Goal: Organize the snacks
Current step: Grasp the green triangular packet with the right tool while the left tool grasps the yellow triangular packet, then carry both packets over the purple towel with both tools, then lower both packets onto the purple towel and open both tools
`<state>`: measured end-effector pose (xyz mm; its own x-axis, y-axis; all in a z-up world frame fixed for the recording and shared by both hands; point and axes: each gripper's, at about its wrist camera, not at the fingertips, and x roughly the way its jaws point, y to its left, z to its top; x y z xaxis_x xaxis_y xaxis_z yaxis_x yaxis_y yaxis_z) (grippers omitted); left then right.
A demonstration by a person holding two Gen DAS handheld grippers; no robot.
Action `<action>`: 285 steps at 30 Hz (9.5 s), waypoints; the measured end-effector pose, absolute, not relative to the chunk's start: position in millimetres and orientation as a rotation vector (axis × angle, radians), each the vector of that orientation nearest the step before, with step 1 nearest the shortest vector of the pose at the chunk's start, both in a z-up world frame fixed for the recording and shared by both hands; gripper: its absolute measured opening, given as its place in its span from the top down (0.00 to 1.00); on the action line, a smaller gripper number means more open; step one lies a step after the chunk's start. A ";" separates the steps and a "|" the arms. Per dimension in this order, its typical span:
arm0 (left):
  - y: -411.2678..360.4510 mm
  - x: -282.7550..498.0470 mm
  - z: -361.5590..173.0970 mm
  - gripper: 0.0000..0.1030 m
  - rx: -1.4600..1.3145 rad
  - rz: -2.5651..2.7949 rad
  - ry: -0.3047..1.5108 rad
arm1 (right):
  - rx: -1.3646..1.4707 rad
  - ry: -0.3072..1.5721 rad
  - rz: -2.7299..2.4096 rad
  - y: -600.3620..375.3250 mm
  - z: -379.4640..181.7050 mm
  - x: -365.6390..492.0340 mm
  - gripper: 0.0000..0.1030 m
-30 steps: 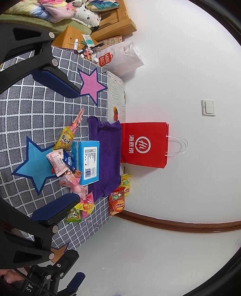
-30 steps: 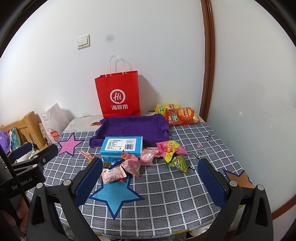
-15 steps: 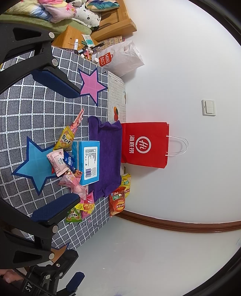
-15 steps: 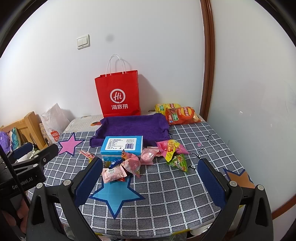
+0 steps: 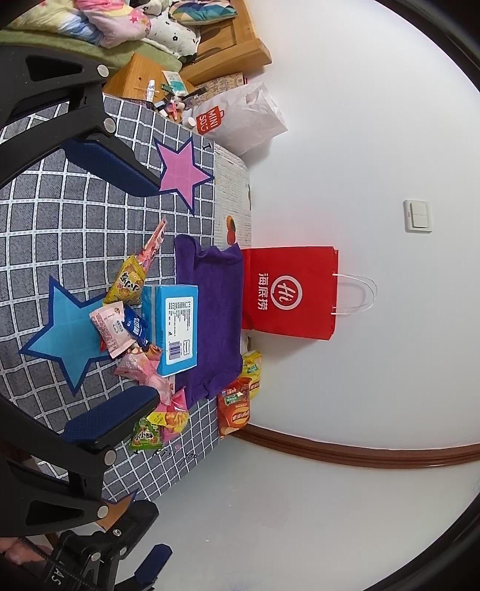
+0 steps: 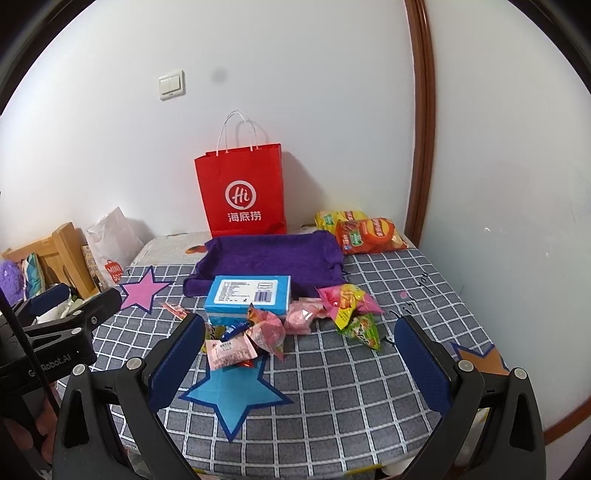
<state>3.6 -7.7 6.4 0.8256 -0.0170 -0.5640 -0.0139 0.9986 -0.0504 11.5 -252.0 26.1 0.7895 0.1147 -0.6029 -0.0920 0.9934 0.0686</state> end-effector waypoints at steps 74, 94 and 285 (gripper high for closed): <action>37.6 147.3 -140.9 0.06 -0.189 -0.089 0.923 | 0.085 0.956 0.003 -345.4 -159.1 154.8 0.54; 24.7 174.9 -189.8 0.28 -0.169 -0.099 1.043 | 0.071 0.931 0.012 -336.3 -147.5 156.0 0.54; 14.5 405.3 -167.0 0.23 -0.115 -0.146 1.005 | -0.064 1.086 0.194 -205.4 -170.9 437.3 0.31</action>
